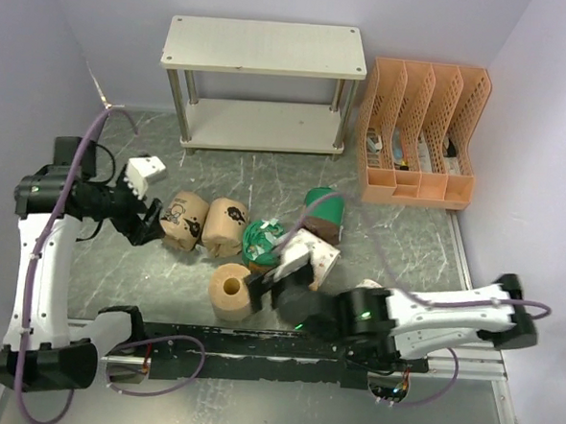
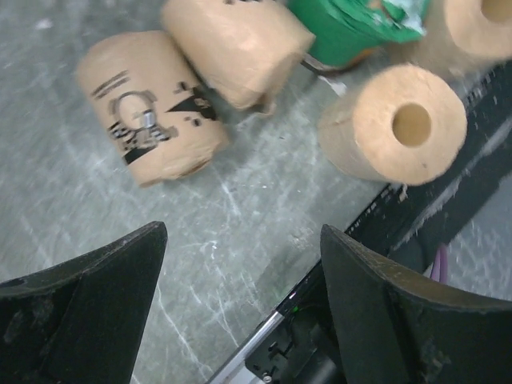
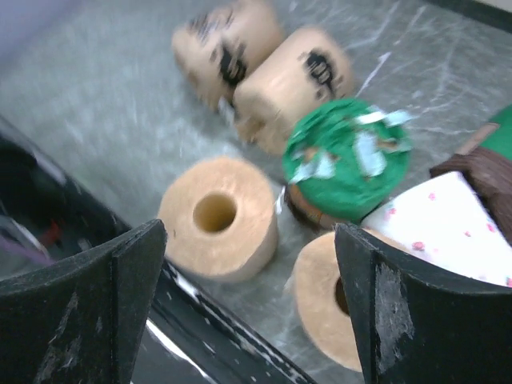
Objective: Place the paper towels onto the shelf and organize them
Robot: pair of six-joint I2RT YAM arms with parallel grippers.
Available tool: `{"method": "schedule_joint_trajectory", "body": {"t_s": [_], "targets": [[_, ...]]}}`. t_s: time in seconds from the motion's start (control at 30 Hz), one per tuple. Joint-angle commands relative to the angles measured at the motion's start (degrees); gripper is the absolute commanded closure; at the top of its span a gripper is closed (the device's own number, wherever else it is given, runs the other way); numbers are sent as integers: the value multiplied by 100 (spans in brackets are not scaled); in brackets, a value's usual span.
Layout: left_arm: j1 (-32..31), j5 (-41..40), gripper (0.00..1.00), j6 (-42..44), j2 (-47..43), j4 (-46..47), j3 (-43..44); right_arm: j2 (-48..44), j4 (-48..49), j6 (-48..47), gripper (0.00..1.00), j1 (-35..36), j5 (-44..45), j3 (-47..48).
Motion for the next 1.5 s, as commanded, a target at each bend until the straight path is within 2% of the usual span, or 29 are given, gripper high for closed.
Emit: {"method": "schedule_joint_trajectory", "body": {"t_s": [0.0, 0.07, 0.2, 0.27, 0.37, 0.43, 0.57, 0.67, 0.8, 0.97, 1.33, 1.47], "targets": [[-1015, -200, 10, 702, -10, -168, -170, -1302, -478, 1444, 13, -688, 648, -191], [-1480, -439, 9, 483, 23, 117, -333, -1640, -763, 1770, 13, -885, 956, -221], [-2807, -1444, 5, -174, 105, 934, -811, -1576, -2306, 3070, 12, -1306, 1480, 214], [-3435, -1353, 3, -354, -98, 1121, -882, -1413, -2604, 3350, 12, -1629, 1421, 459], [-4177, -1015, 2, -605, -446, 1317, -928, -1257, -2495, 3246, 10, -2282, 995, 491], [-4553, -982, 2, -762, -620, 1536, -1050, -1332, -2023, 2967, 9, -2742, 536, 228], [-5122, -1045, 2, -791, -543, 1588, -1332, -1498, -1066, 2511, 9, -3731, -615, -441], [-5624, -1552, 2, -713, -493, 1636, -1748, -1329, -881, 2383, 9, -4378, -1166, -557], [-6081, -2251, 1, -531, -505, 1688, -1996, -1006, -750, 2268, 9, -4909, -1560, -565], [-6605, -3102, 0, -374, -409, 1921, -1998, -863, -400, 2200, 9, -5274, -1895, -724], [-7692, -2691, 0, -334, 14, 1886, -2058, -871, -346, 2350, 10, -5646, -2146, -1101], [-8090, -2893, 1, -301, 153, 2061, -2090, -1092, -466, 2451, 10, -5751, -2133, -1278]]}}
